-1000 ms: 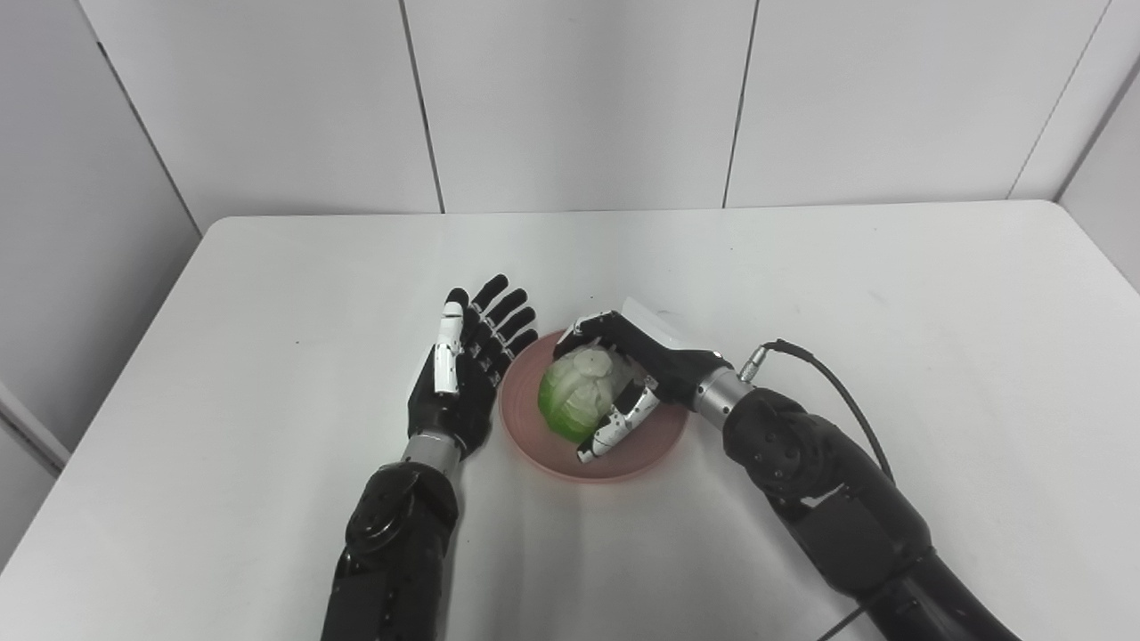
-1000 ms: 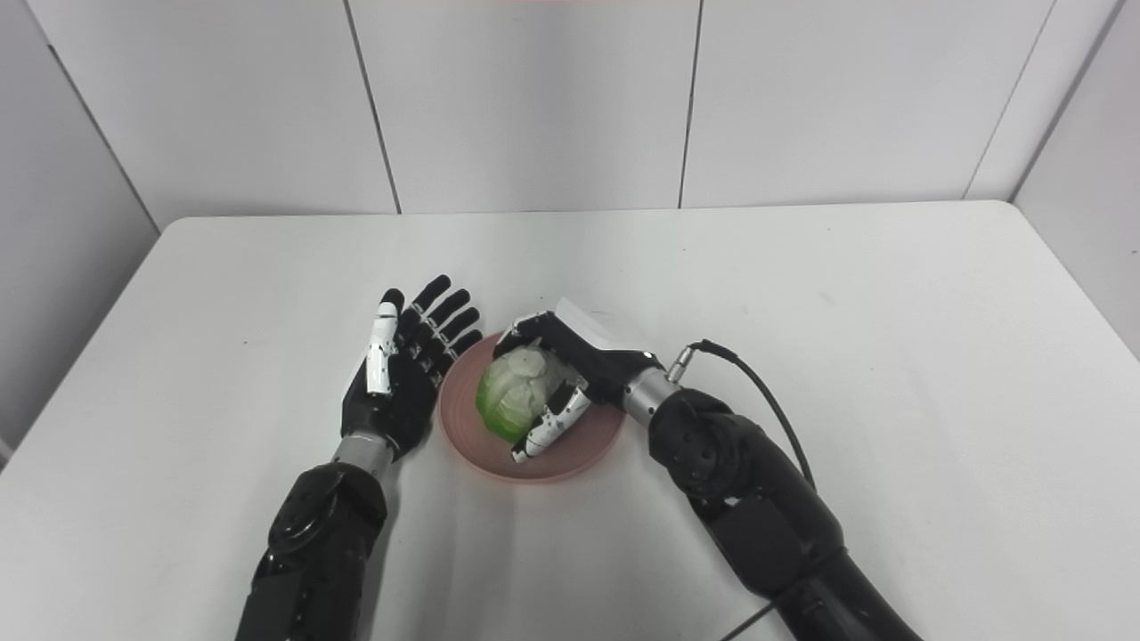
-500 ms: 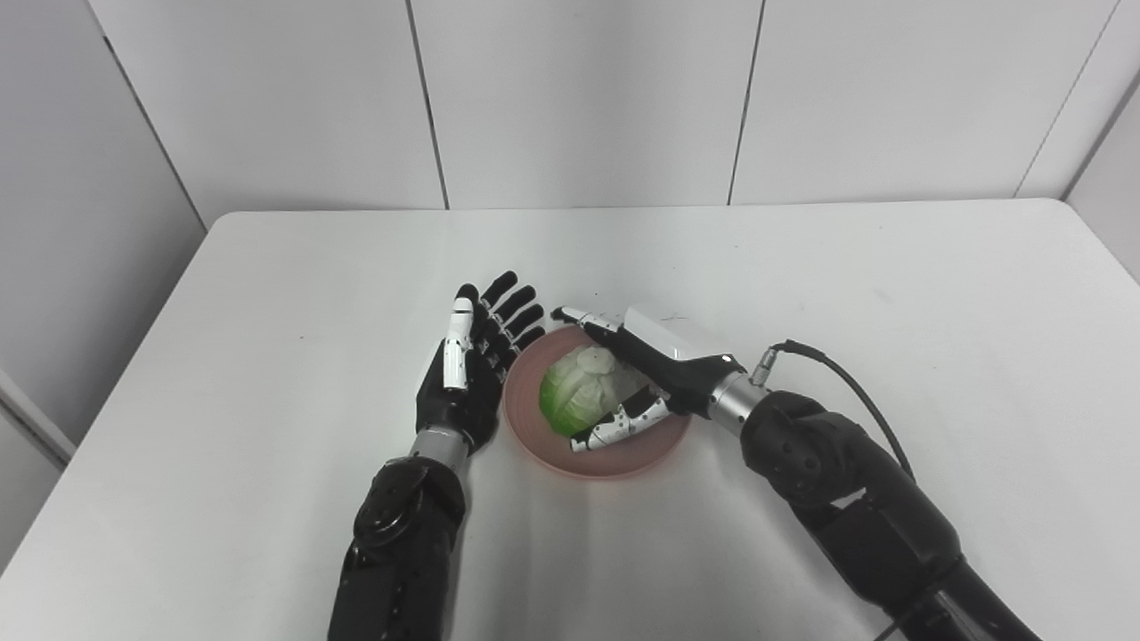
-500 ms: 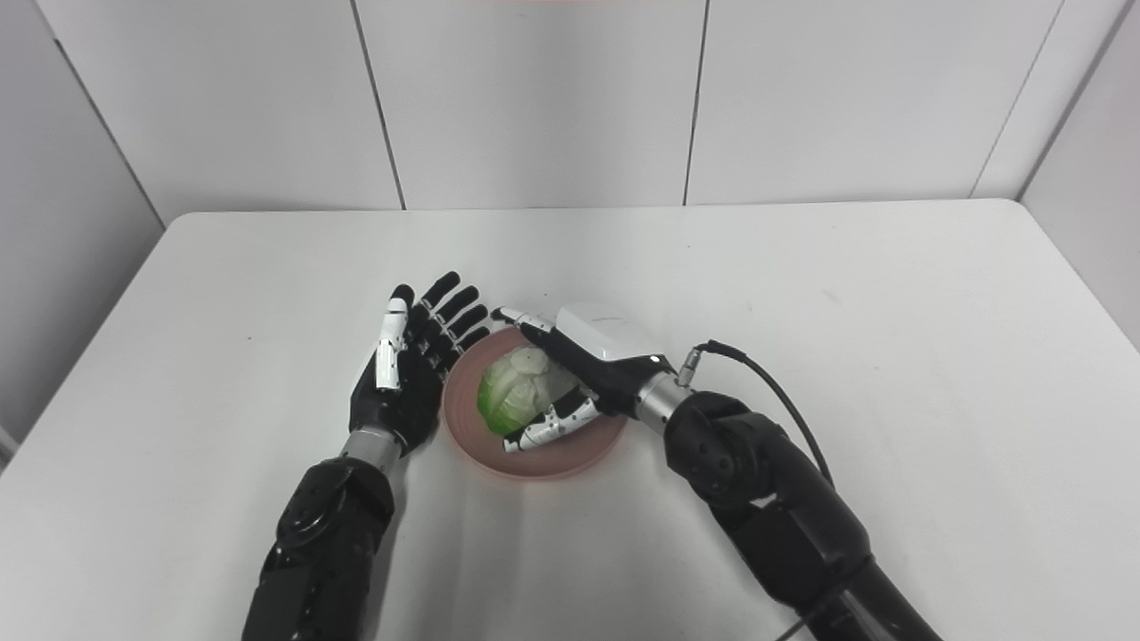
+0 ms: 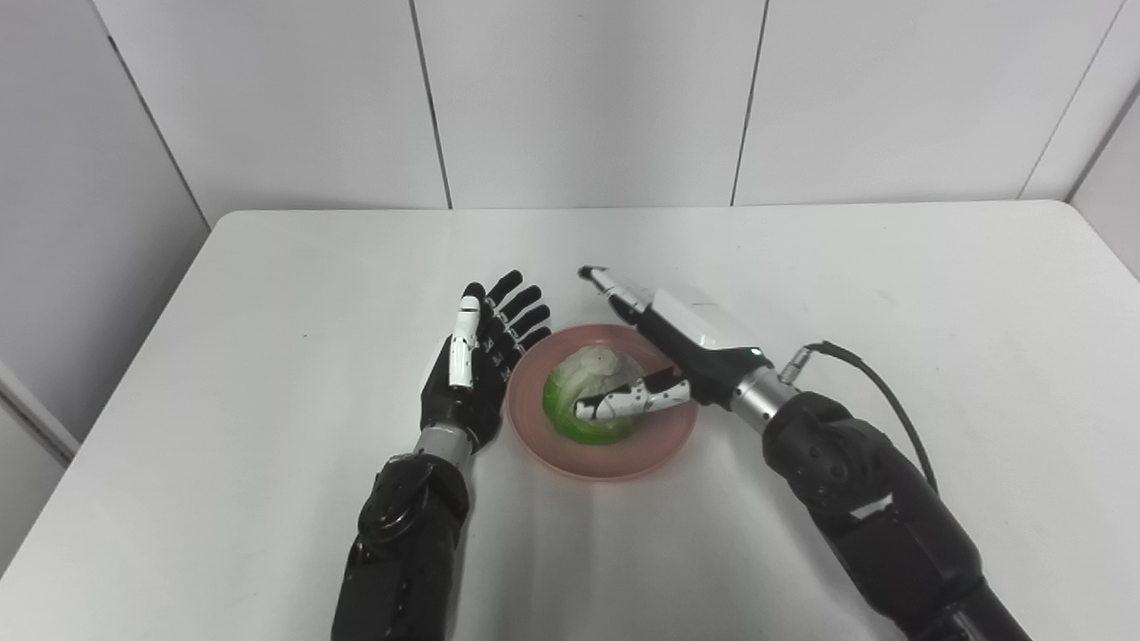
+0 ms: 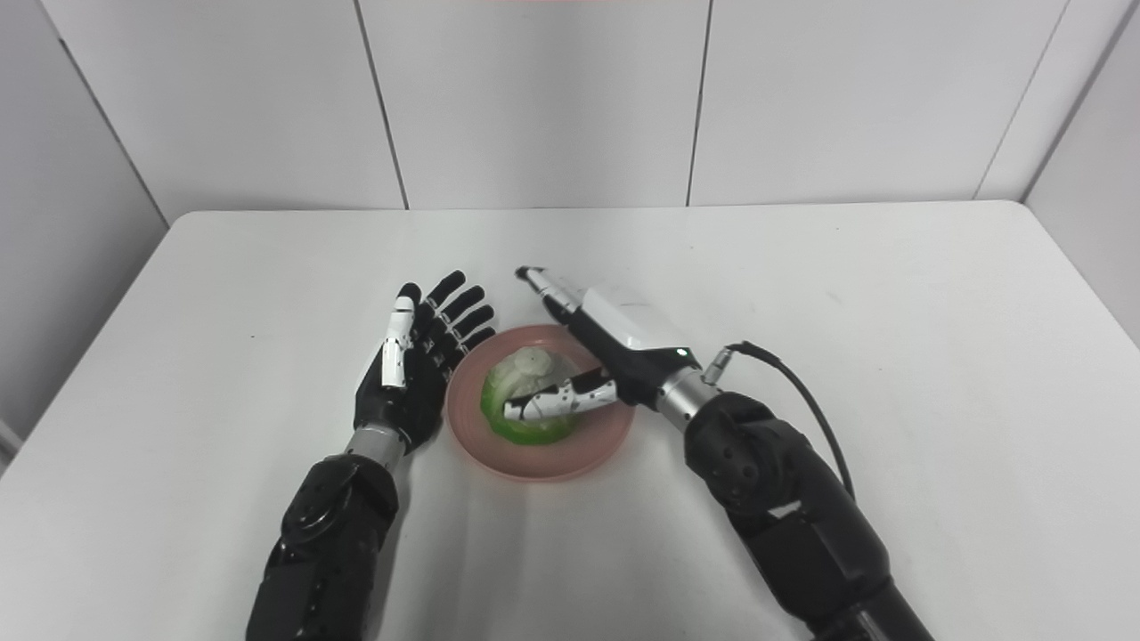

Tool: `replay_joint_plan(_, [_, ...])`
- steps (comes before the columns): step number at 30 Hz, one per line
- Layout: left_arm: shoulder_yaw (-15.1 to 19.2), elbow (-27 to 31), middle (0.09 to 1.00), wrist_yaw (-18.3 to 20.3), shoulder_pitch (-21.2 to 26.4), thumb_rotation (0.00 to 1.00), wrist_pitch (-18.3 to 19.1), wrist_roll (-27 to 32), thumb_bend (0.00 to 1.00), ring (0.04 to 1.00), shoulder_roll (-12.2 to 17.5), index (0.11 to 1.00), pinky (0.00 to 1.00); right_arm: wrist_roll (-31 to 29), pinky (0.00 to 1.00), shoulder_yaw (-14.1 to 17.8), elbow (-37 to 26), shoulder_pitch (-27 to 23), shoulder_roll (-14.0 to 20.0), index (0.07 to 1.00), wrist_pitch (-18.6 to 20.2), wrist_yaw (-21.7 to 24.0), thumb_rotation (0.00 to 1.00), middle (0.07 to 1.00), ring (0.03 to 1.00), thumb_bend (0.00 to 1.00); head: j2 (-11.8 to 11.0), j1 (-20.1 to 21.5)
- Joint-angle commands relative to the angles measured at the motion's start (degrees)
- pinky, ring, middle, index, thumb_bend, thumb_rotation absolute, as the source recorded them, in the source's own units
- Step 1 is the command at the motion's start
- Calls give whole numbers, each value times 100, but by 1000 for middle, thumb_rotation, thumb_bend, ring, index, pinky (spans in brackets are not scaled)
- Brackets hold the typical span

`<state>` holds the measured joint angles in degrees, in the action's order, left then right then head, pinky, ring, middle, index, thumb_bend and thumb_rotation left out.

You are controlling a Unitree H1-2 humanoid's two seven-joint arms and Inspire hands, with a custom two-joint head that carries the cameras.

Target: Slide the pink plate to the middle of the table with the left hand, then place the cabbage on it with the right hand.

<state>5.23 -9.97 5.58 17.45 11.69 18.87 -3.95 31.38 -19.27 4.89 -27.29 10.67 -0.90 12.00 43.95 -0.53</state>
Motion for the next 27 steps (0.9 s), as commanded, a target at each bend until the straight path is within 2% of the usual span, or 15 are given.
replay_joint_plan(1, [-6,174,855,-9,-40,1000,60,-15,425,849,23,850,841,-242,820,230,-263,-37,-132,1000,-373,-408,796,1000,948,1000,-8,4])
replay_joint_plan(5, [-41,385,848,-85,-170,1000,6,-141,417,848,15,843,845,-559,884,558,-426,258,-294,1000,-293,-626,968,1000,975,972,-31,27])
replay_joint_plan(6, [-53,439,844,-99,-209,1000,-19,-178,413,843,18,845,844,-610,890,622,-438,324,-313,1000,-300,-677,987,1000,979,928,-33,30])
replay_joint_plan(11, [-157,748,866,-153,-478,1000,-275,-571,420,864,96,862,870,-1207,918,1067,-309,878,-436,1000,-372,-895,1000,1000,994,864,-42,38])
replay_joint_plan(12, [-172,795,897,-156,-522,1000,-299,-639,444,896,119,892,903,-1297,952,1116,-278,959,-453,1000,-421,-921,1000,1000,998,807,-42,49])
replay_joint_plan(17, [-286,1037,959,-88,-847,1000,-564,-932,471,964,263,954,974,-2120,985,1381,-166,1361,-555,1000,-488,-802,1000,1000,1000,715,-42,72])
replay_joint_plan(20, [-385,1147,991,-67,-1067,1000,-802,-1095,483,994,352,987,995,-2279,978,1418,-147,1538,-638,1000,-460,-845,1000,1000,1000,606,-35,83])
replay_joint_plan(24, [-541,1273,1000,-36,-1369,1000,-1177,-1371,497,1000,446,1000,1000,-2481,998,1405,-129,1780,-702,1000,-410,-779,1000,1000,1000,574,-29,100])
replay_joint_plan(27, [-677,1424,1000,-27,-1552,1000,-1238,-1537,504,1000,485,1000,1000,-2624,1000,1429,-159,1918,-762,1000,-306,-746,1000,1000,1000,526,-13,120])
